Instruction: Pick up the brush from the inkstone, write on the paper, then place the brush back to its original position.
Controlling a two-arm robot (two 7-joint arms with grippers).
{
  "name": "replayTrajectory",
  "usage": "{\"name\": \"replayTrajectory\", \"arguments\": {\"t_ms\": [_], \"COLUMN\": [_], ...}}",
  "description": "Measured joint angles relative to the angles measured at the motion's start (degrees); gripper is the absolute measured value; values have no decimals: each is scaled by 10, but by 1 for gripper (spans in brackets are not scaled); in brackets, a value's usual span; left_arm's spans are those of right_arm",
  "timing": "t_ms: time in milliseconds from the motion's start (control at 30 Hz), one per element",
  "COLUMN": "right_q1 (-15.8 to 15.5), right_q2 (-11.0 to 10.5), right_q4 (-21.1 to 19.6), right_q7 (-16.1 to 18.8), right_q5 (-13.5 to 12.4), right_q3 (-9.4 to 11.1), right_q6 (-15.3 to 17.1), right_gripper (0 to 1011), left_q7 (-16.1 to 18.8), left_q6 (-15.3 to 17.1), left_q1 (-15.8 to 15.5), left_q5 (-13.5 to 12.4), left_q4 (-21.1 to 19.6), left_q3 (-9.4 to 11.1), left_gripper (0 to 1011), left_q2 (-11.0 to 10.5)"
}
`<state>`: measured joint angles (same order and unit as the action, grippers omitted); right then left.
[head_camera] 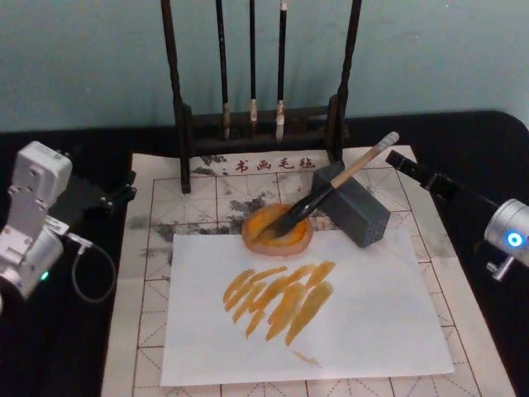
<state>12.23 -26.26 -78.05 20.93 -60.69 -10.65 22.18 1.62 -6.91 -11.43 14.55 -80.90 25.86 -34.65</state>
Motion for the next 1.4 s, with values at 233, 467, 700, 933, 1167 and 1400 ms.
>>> {"name": "replayTrajectory", "arguments": {"t_ms": [233, 467, 700, 933, 1167, 1400], "right_q1": [24, 52, 68, 85, 100, 109], "right_q2": [14, 28, 33, 38, 42, 44], "right_q4": [38, 84, 115, 146, 171, 188], "right_q7": [3, 27, 49, 70, 84, 92], "right_q5": [-43, -71, -75, -79, -87, -94], "right_q3": [0, -11, -27, -44, -53, -61], "right_q6": [31, 37, 32, 17, 7, -1], "right_gripper": [1002, 1002, 1002, 1002, 1002, 1002], "left_q7": [0, 0, 0, 0, 0, 0], "left_q6": [0, 0, 0, 0, 0, 0], "left_q1": [0, 0, 0, 0, 0, 0], "left_q5": [0, 0, 0, 0, 0, 0], "left_q4": [0, 0, 0, 0, 0, 0], "left_q3": [0, 0, 0, 0, 0, 0], "left_gripper": [1001, 1001, 1001, 1001, 1001, 1001], "left_q2": [0, 0, 0, 0, 0, 0]}}
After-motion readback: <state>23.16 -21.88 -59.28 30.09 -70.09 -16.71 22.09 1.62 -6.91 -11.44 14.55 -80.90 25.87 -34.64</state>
